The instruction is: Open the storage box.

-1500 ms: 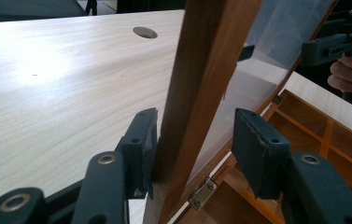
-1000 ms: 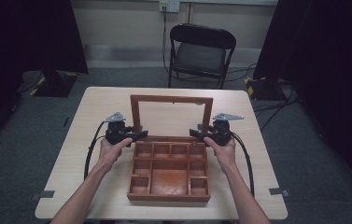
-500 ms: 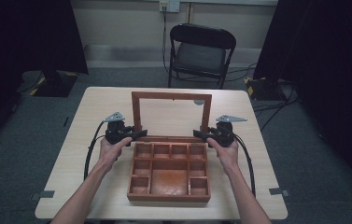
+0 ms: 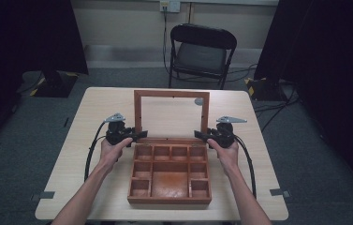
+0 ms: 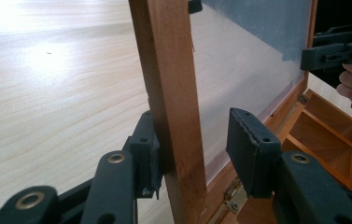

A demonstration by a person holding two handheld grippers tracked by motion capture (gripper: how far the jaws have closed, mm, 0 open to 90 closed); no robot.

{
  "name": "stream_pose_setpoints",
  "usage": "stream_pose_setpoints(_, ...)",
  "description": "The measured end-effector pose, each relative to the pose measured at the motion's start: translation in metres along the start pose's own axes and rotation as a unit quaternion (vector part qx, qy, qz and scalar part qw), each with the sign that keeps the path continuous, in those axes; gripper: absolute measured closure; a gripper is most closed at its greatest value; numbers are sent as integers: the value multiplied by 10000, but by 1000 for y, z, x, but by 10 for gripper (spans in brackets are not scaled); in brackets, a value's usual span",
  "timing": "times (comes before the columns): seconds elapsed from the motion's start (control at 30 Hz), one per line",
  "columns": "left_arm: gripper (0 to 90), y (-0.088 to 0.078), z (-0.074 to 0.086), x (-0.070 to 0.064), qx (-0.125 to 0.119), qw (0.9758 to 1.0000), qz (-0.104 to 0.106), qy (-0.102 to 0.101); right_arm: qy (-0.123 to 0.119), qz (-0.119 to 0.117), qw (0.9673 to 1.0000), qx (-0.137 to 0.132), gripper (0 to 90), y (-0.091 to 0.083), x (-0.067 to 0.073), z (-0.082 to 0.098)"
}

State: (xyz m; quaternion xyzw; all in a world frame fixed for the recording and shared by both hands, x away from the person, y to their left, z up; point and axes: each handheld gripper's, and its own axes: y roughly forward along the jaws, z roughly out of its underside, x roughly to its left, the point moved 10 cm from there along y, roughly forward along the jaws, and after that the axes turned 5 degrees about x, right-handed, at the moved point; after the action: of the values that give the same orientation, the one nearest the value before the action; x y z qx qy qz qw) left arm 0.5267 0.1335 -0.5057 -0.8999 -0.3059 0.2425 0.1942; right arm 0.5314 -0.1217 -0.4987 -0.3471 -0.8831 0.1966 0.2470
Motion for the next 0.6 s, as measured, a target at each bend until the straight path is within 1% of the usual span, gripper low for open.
stream_pose_setpoints(0.03, 554, 0, 0, 1, 0, 10000, -5, -19, 12, 2, 10000, 0, 510, 0, 0, 0)
stream_pose_setpoints(0.13, 550, 0, 1, 2, 12, 10000, 7, -71, 109, -88, 9999, 39, 516, 1, -1, 1)
stream_pose_setpoints(0.2, 546, 0, 2, 2, 14, 10000, 29, -64, 108, -88, 9999, 48, 528, 1, -1, 2)
stream_pose_setpoints(0.23, 537, -1, 2, 3, 12, 9999, 60, -100, 166, -109, 9998, 61, 530, 1, -2, 3)
stream_pose_setpoints(0.27, 536, -1, 2, 4, -35, 9998, 54, -200, 183, -101, 9998, 60, 529, 1, -3, 3)
stream_pose_setpoints(0.37, 530, -2, 4, 5, 16, 9998, 39, -195, 212, -47, 9997, 85, 523, 1, -5, 4)
stream_pose_setpoints(0.6, 529, 0, 7, 7, 81, 9997, -37, -226, 303, -76, 9995, 98, 511, 3, -6, 7)
